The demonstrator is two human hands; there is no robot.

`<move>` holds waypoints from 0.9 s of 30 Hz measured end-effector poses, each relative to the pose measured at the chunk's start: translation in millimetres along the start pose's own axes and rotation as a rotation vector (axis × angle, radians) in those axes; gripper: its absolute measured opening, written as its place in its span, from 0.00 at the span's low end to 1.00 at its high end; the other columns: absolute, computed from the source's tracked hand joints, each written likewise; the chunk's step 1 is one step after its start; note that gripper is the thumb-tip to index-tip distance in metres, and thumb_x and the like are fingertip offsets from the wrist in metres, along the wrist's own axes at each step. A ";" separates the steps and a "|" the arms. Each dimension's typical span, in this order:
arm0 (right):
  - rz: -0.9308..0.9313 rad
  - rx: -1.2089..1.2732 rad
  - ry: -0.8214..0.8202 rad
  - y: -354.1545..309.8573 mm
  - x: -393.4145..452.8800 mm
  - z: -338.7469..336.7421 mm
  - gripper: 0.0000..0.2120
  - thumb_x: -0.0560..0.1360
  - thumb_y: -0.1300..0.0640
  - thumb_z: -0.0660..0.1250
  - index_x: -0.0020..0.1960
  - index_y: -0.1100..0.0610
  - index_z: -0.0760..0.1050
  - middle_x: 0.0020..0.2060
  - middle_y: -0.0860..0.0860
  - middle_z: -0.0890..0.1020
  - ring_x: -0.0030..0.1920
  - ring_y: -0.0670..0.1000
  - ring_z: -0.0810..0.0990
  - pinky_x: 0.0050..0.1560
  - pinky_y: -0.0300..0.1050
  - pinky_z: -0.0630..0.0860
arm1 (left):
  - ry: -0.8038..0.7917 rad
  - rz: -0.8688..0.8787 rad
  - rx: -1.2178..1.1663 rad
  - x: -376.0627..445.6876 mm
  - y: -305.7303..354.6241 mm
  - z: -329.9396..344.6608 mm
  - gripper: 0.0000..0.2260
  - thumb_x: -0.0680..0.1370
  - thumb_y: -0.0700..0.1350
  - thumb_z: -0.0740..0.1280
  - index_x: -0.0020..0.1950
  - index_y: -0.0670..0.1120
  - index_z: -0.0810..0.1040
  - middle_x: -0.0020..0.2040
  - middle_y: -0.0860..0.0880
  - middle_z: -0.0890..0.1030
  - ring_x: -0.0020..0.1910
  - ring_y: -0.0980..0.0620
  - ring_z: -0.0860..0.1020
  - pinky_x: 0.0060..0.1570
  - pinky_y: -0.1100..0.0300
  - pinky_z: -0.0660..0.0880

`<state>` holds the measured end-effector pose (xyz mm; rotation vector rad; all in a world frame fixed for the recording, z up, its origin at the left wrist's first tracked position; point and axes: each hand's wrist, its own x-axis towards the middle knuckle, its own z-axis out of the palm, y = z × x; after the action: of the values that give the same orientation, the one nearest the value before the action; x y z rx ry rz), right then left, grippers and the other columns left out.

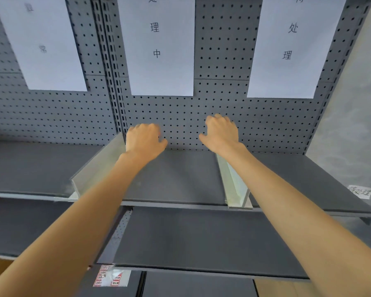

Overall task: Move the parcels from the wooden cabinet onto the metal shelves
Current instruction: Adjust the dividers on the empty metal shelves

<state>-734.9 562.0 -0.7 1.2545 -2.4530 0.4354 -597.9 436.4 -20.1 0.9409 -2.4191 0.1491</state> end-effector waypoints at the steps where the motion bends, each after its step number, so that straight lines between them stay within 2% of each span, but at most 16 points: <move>1: -0.024 0.010 0.002 -7.7 1.1 0.0 0.14 0.78 0.54 0.64 0.59 0.62 0.73 0.56 0.57 0.76 0.58 0.58 0.73 0.54 0.48 0.68 | 0.012 -0.018 0.002 -2.1 -7.6 -3.9 0.11 0.77 0.48 0.64 0.54 0.44 0.79 0.46 0.45 0.82 0.47 0.43 0.78 0.48 0.55 0.68; 5: -0.101 0.031 0.007 -38.3 1.9 3.5 0.13 0.78 0.54 0.63 0.58 0.61 0.73 0.55 0.56 0.76 0.57 0.58 0.73 0.51 0.47 0.67 | 0.054 -0.065 0.051 -13.7 -35.1 -20.0 0.11 0.76 0.48 0.64 0.51 0.43 0.80 0.46 0.44 0.82 0.47 0.43 0.78 0.43 0.57 0.65; 12: -0.207 0.070 -0.007 -100.0 0.0 7.1 0.13 0.78 0.54 0.63 0.59 0.61 0.73 0.55 0.56 0.76 0.57 0.58 0.73 0.49 0.46 0.65 | 0.104 -0.130 0.068 -29.9 -91.5 -40.8 0.09 0.76 0.49 0.64 0.50 0.46 0.79 0.50 0.45 0.83 0.46 0.44 0.78 0.43 0.57 0.67; 14: -0.217 0.066 -0.015 -116.1 0.6 5.1 0.12 0.78 0.54 0.63 0.57 0.61 0.73 0.55 0.57 0.76 0.57 0.59 0.73 0.49 0.47 0.66 | 0.095 -0.142 0.071 -31.8 -106.2 -45.2 0.12 0.76 0.50 0.64 0.55 0.45 0.79 0.52 0.46 0.83 0.51 0.44 0.78 0.48 0.55 0.70; 18: -0.243 0.059 0.005 -166.5 0.8 4.1 0.09 0.78 0.54 0.63 0.52 0.59 0.72 0.50 0.56 0.75 0.56 0.58 0.74 0.47 0.46 0.63 | 0.117 -0.150 0.078 -37.1 -155.5 -57.4 0.14 0.76 0.49 0.65 0.58 0.45 0.79 0.52 0.46 0.83 0.52 0.43 0.78 0.47 0.56 0.68; 21: -0.229 0.063 0.019 -211.1 0.1 7.9 0.11 0.79 0.53 0.63 0.54 0.60 0.72 0.53 0.57 0.76 0.56 0.58 0.73 0.49 0.46 0.64 | 0.118 -0.140 0.079 -42.8 -198.0 -68.3 0.14 0.76 0.49 0.65 0.59 0.45 0.78 0.52 0.46 0.82 0.52 0.43 0.78 0.46 0.56 0.67; 24: -0.205 0.077 0.027 -262.0 -2.0 15.0 0.09 0.78 0.53 0.64 0.51 0.59 0.72 0.53 0.56 0.77 0.56 0.58 0.73 0.50 0.47 0.65 | 0.121 -0.125 0.067 -51.3 -248.2 -80.3 0.15 0.77 0.50 0.64 0.60 0.45 0.78 0.53 0.46 0.82 0.53 0.44 0.78 0.49 0.55 0.69; 27: -0.182 0.087 0.015 -314.1 -5.7 20.4 0.12 0.78 0.53 0.64 0.57 0.60 0.74 0.55 0.56 0.77 0.57 0.58 0.73 0.54 0.49 0.68 | 0.118 -0.115 0.065 -60.1 -300.1 -91.2 0.14 0.77 0.50 0.64 0.59 0.45 0.78 0.53 0.47 0.82 0.53 0.44 0.78 0.48 0.56 0.69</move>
<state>-477.5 381.4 13.5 1.4892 -2.3033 0.5036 -324.3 273.0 0.1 1.0678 -2.2582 0.2361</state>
